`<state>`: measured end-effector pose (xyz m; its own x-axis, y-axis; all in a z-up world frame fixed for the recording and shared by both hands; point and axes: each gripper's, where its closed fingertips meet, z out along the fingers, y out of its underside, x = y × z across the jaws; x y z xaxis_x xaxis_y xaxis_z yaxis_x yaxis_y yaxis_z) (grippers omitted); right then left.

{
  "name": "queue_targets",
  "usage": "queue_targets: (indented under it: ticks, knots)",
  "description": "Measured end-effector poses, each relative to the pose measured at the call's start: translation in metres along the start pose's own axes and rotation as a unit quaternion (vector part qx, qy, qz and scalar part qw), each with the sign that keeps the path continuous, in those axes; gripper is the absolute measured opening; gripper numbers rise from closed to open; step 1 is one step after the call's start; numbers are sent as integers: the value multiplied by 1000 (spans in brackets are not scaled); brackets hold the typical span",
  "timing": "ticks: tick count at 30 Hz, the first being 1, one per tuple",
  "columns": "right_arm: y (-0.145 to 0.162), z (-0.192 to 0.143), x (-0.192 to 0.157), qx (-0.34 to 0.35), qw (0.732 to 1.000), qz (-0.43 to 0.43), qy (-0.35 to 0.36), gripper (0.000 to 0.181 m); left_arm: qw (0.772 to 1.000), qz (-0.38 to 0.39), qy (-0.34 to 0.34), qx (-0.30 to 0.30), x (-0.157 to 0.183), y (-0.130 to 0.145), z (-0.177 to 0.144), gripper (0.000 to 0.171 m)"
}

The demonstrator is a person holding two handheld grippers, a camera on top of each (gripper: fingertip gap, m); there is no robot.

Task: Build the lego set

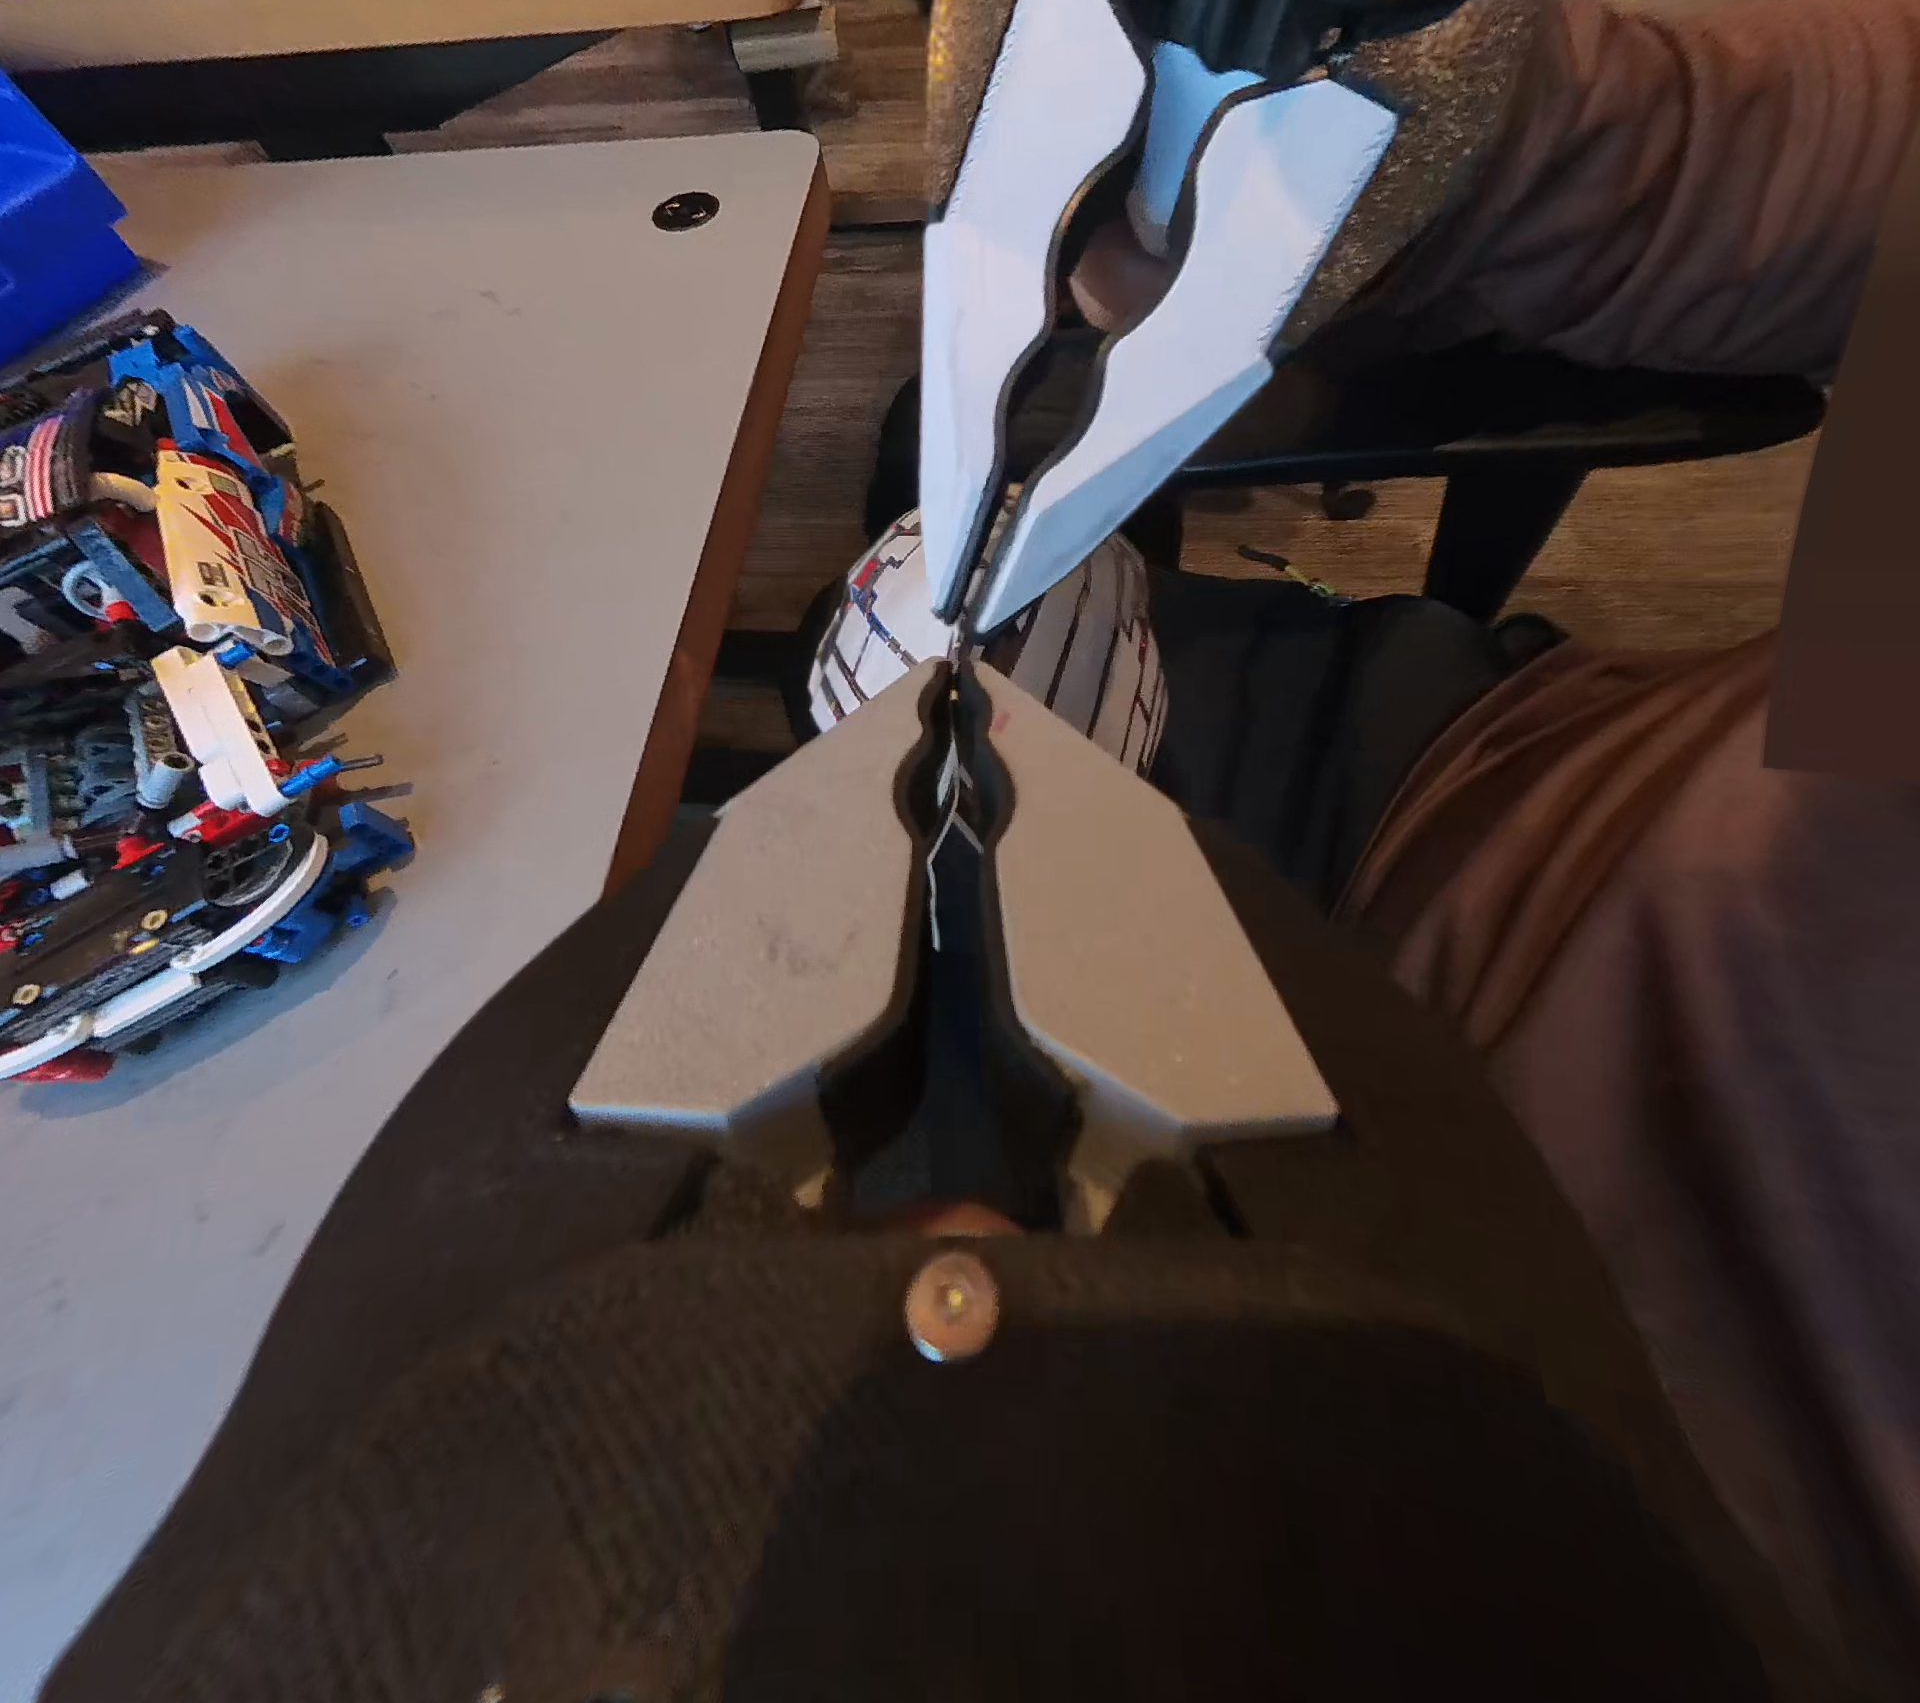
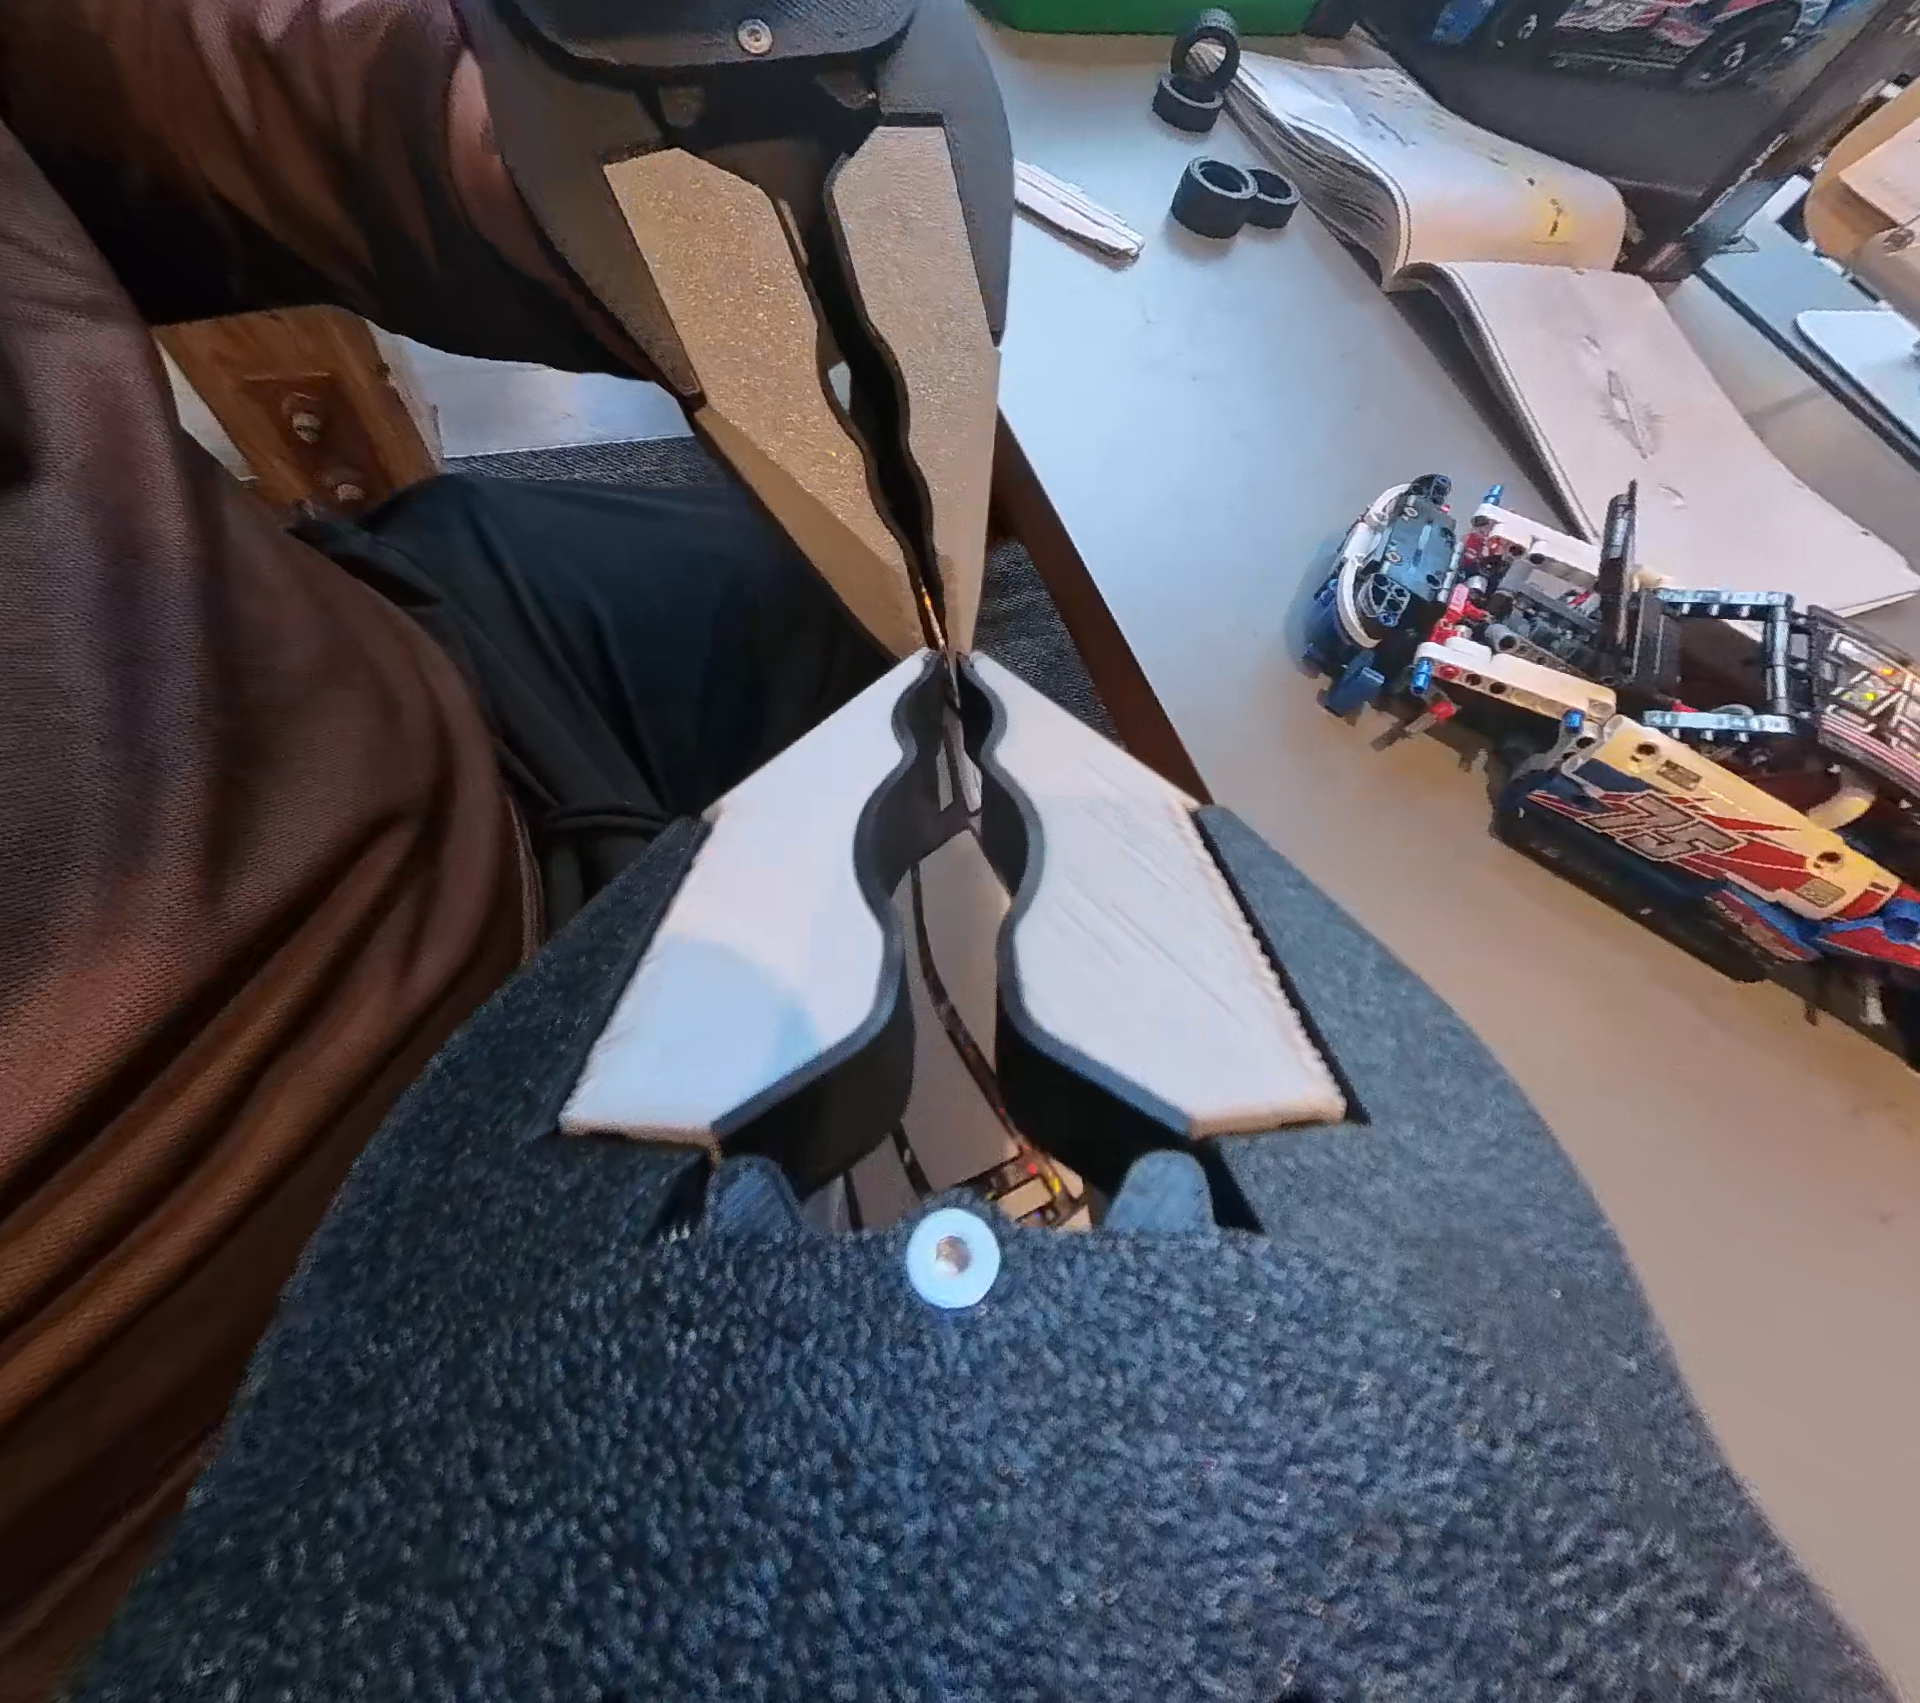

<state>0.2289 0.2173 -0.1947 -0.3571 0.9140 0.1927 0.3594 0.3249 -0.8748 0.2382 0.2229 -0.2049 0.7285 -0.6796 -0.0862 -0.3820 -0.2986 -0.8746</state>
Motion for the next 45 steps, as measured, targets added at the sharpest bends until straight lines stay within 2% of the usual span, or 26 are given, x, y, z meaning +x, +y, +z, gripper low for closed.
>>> queue_targets:
  ticks: [8,13,16,19,23,27,29,32,34,41,45]
  knots:
    - [0,1,-6,10,999,24,-33,1,997,65,-25,-18,4,1,1,0]
    - [-6,-4,-9,44,992,84,-87,0,995,95,-30,-2,7,-6,-3,0]
    - [-14,-7,-9,82,971,174,-144,1,988,142,-53,14,5,-13,-8,0]
    - [-20,-7,-8,113,934,273,-202,0,973,209,-96,16,2,-16,-13,0]
    - [-25,-8,-2,149,894,352,-234,0,960,240,-141,28,-4,-21,-16,0]
    - [-26,-6,4,175,859,410,-252,0,969,197,-140,40,-10,-21,-16,1]
    - [-24,-6,9,185,849,428,-248,0,975,160,-145,46,-15,-22,-15,11]
    - [-20,-7,19,194,852,434,-221,0,978,116,-167,51,-26,-22,-19,20]
    - [-19,-8,24,198,856,432,-205,0,982,71,-166,51,-29,-21,-20,20]
    - [-17,-8,31,199,874,414,-160,0,992,-60,-91,68,-24,-20,-19,21]
    - [-17,-9,36,204,878,410,-140,0,991,-86,-79,73,-24,-21,-23,21]
